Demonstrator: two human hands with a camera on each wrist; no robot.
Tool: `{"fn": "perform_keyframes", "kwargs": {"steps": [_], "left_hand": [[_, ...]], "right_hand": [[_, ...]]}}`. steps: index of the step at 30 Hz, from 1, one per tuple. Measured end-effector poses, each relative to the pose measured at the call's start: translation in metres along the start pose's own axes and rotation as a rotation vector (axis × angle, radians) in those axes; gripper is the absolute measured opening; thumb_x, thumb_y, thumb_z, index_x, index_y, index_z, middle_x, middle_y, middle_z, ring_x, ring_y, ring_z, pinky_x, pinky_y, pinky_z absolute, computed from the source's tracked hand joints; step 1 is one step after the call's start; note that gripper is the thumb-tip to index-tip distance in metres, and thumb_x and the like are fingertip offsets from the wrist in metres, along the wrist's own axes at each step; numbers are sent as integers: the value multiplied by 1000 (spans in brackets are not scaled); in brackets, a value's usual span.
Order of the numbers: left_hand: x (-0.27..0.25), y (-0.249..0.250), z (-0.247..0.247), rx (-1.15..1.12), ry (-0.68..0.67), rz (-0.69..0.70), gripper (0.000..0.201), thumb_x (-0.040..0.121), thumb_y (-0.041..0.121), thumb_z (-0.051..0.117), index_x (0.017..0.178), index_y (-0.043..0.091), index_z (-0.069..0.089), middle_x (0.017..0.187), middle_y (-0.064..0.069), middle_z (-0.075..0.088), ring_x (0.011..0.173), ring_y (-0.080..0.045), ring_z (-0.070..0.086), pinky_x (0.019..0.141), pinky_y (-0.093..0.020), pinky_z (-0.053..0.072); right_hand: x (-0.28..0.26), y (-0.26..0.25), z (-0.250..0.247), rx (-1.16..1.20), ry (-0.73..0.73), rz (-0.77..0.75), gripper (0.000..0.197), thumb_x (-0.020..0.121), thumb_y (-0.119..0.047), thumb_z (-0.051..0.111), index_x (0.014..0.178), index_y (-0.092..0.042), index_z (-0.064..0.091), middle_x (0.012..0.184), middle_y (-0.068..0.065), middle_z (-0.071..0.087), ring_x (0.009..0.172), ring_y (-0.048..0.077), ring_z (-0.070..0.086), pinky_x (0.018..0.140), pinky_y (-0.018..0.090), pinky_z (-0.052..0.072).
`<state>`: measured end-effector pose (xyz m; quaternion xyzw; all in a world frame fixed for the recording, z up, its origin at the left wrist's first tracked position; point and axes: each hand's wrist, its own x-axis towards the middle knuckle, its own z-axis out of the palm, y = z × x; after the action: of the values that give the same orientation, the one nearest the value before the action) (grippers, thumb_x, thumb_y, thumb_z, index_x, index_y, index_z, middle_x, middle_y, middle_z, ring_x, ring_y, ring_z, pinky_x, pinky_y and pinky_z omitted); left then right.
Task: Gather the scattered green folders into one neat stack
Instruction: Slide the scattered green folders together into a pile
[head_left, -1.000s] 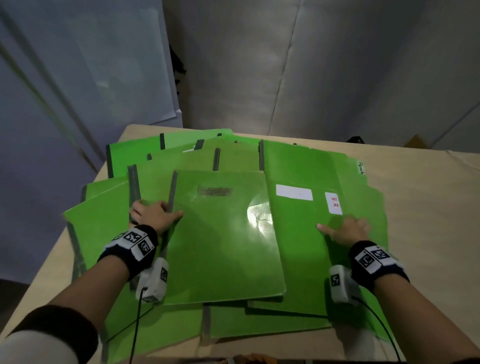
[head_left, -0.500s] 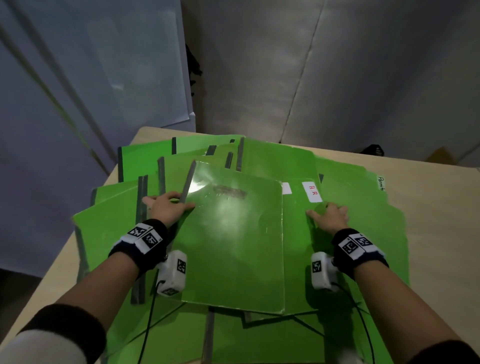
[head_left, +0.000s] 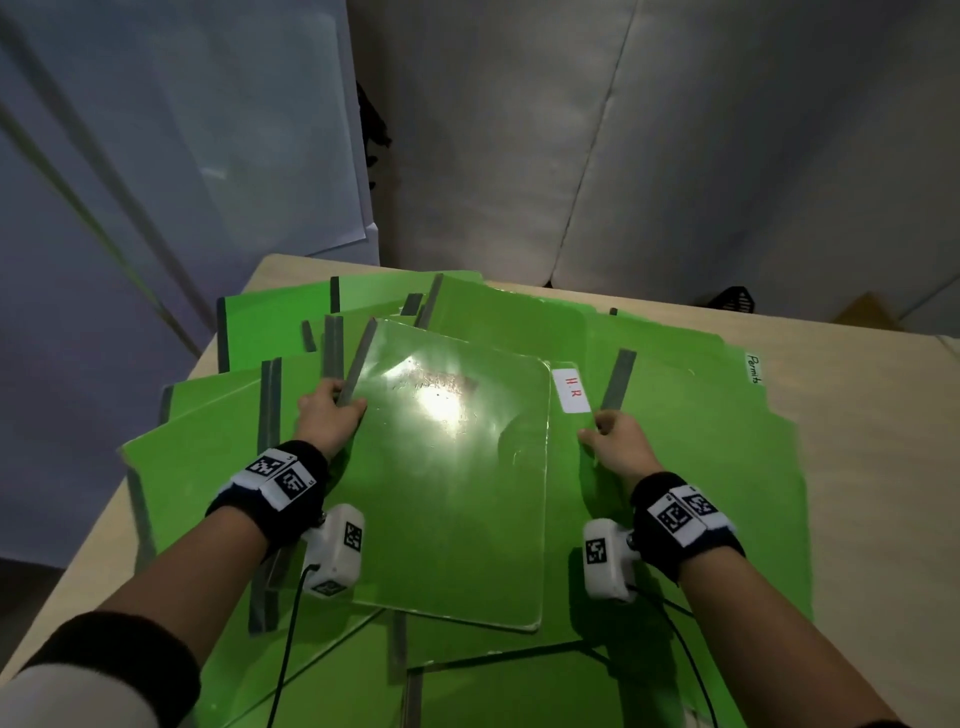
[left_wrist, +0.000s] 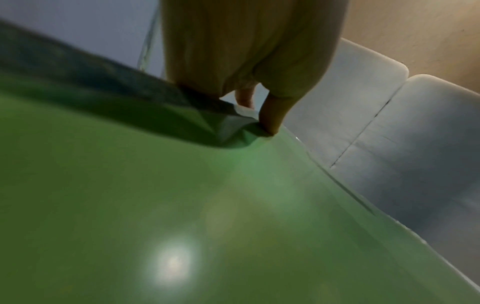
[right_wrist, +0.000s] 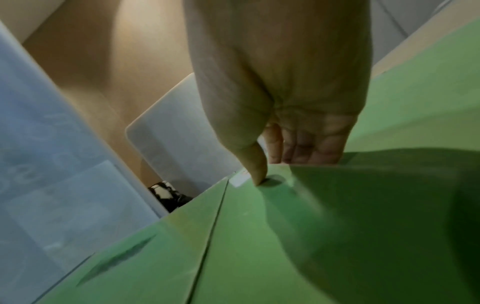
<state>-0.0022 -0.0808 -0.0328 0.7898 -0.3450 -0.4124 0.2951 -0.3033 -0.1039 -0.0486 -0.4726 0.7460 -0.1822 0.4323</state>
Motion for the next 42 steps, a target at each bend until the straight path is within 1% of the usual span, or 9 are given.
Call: {"fn": "perform_keyframes", "kwargs": {"steps": [10, 13, 16, 19, 23, 31, 34, 37, 42], "left_hand": [[-7, 9, 17, -59, -49, 39, 52, 92, 12, 56, 139, 1, 37, 140, -19, 45, 121, -33, 50, 103, -41, 42], [-9, 13, 21, -49, -93, 40, 52, 93, 11, 53, 140, 0, 34, 140, -19, 44, 118, -31, 50, 98, -35, 41], [-11, 17, 24, -58, -120, 29, 53, 91, 11, 57, 138, 2, 36, 138, -19, 45, 111, -29, 51, 96, -36, 43], [-10, 16, 24, -106, -131, -1, 51, 90, 5, 56, 137, 3, 37, 138, -19, 44, 120, -34, 49, 101, -37, 42], [-7, 14, 23, -127, -154, 12, 51, 92, 8, 52, 140, 7, 33, 143, -21, 41, 127, -37, 45, 109, -45, 38], [-22, -1, 41, -221, -257, 31, 45, 95, 2, 47, 139, 8, 39, 142, -21, 42, 107, -24, 44, 96, -35, 36], [-23, -3, 37, -202, -243, 24, 42, 95, 3, 47, 136, 8, 41, 140, -22, 43, 108, -27, 47, 95, -36, 37], [-23, -6, 29, -121, -187, 22, 41, 95, 5, 48, 135, 5, 41, 139, -24, 45, 123, -39, 47, 103, -44, 38], [-30, -17, 24, -44, -64, 9, 45, 96, 10, 48, 139, 6, 37, 137, -19, 46, 123, -38, 48, 106, -48, 40]], "right_hand": [[-4, 11, 6, 340, 202, 81, 37, 93, -2, 47, 129, 1, 45, 110, 12, 52, 83, 17, 53, 66, 21, 46], [-8, 2, 6, 337, 178, 50, 41, 95, -3, 43, 135, 0, 39, 129, 15, 52, 92, 21, 55, 69, 22, 46], [-11, -4, -4, 319, 69, -18, 45, 97, -10, 41, 141, -8, 37, 143, 11, 43, 126, 28, 48, 98, 31, 42], [-2, 22, -36, 117, 288, 66, 49, 92, -19, 53, 139, -10, 41, 142, 16, 46, 124, 33, 49, 96, 39, 47], [-4, 73, -60, -292, 276, 289, 73, 83, -50, 58, 146, -29, 28, 156, 16, 14, 141, 45, 12, 109, 68, 17], [-13, 63, -32, -308, 203, 145, 51, 95, -30, 45, 142, -44, 31, 160, 1, 8, 145, 33, 4, 111, 67, -1], [-16, 62, -38, -245, 160, 48, 45, 97, -19, 41, 139, -35, 42, 155, 2, 27, 135, 31, 33, 110, 58, 24], [-15, 72, -64, -70, 295, 73, 44, 92, -16, 53, 136, -19, 48, 119, 15, 62, 76, 22, 59, 70, 38, 53], [-11, 116, -80, -254, 399, 408, 90, 74, -58, 64, 139, -1, 35, 150, 21, 23, 137, 40, 25, 111, 56, 27]]}}
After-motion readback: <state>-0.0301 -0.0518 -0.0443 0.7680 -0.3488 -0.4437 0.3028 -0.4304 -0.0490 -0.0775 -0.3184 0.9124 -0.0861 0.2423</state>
